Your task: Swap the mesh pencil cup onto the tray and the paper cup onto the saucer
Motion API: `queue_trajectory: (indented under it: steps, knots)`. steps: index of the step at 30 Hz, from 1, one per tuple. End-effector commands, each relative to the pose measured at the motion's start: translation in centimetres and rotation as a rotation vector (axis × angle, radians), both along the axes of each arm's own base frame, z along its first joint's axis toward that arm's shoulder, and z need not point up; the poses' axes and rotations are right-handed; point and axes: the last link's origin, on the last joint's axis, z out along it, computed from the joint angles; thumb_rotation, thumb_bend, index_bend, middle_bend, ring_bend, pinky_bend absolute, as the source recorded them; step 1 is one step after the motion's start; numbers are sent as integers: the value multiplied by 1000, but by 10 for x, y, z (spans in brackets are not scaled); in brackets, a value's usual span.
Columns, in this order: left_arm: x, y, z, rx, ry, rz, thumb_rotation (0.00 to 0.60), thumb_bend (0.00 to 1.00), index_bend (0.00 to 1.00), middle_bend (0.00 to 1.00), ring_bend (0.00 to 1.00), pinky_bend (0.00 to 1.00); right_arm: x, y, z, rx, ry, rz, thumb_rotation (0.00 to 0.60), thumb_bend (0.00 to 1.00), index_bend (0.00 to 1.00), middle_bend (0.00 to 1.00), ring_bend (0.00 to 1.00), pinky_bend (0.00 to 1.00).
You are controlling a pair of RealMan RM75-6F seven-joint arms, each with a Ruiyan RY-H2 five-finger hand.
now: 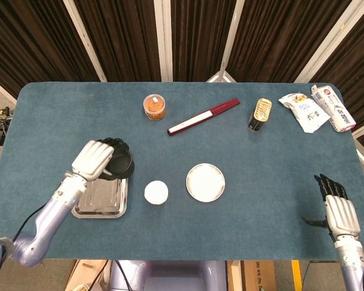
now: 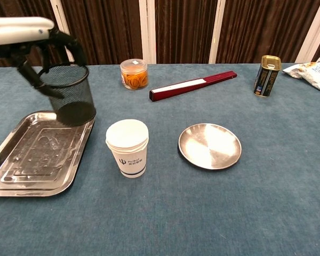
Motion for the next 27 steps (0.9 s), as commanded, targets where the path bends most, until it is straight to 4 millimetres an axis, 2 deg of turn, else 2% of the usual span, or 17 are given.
queue_trajectory:
  steps: [1,5,16,23,27]
  knots:
    - [-30,-6,3,5,-4,34,600,420,361,338,307,453,0,0,0,1,-2,-1,600,0,0,0,0,0]
    - [-47,-4,-3,-19,0,60,600,420,358,328,300,446,0,0,-1,4,-1,0,600,0,0,0,0,0]
    - [-61,-4,-12,-50,26,65,600,402,326,255,241,419,-1,-1,-2,5,1,-3,600,0,0,0,0,0]
    - [-69,-6,-14,-70,34,81,600,287,223,120,142,371,0,0,-1,0,-3,-1,600,0,0,0,0,0]
    - [-72,-8,-12,-74,53,83,600,251,204,79,99,337,0,1,-2,12,-3,-5,600,0,0,0,0,0]
